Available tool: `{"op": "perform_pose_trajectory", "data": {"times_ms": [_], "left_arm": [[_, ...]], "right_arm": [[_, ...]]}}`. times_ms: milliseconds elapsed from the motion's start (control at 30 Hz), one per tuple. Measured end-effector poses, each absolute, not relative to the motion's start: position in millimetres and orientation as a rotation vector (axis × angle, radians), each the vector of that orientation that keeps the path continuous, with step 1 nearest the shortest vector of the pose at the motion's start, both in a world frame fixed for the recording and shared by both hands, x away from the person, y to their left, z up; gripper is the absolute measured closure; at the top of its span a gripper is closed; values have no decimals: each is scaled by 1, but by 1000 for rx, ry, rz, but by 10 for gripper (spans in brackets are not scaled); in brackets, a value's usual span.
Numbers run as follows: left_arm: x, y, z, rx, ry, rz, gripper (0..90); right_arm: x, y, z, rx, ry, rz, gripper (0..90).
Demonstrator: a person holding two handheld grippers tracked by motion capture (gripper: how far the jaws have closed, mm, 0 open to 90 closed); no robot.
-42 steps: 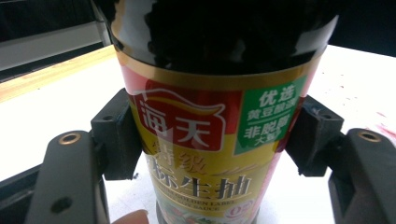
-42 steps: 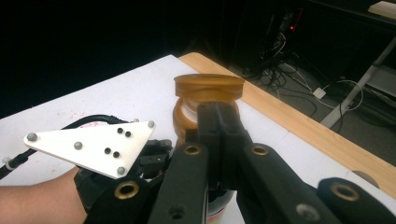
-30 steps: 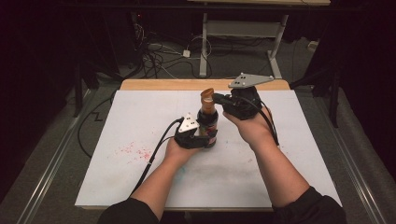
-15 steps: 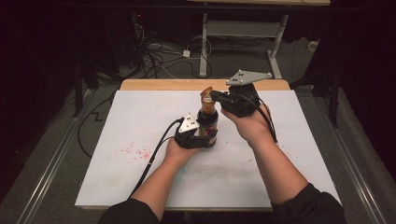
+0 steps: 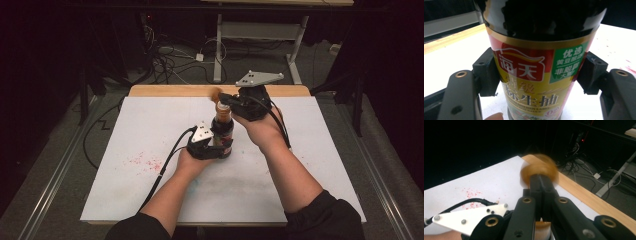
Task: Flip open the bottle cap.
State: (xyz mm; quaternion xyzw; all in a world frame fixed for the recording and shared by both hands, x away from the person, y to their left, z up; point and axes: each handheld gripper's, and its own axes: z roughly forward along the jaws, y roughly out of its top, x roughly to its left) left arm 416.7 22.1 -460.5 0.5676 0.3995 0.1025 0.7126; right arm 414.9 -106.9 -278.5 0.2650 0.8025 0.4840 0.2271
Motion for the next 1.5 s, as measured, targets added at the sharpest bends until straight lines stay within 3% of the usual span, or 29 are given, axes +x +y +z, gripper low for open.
{"op": "perform_pose_trajectory", "data": {"times_ms": [400,867,1500], "left_arm": [[417,23,-461,1260,885,223,289],[416,22,-460,1262,893,225,284],[417,22,-457,1279,918,223,277]], "right_arm": [[422,-103,-278,735,2209,1358,900],[406,-140,-277,749,2162,1360,900],[410,-175,-363,860,2209,1321,900]]}}
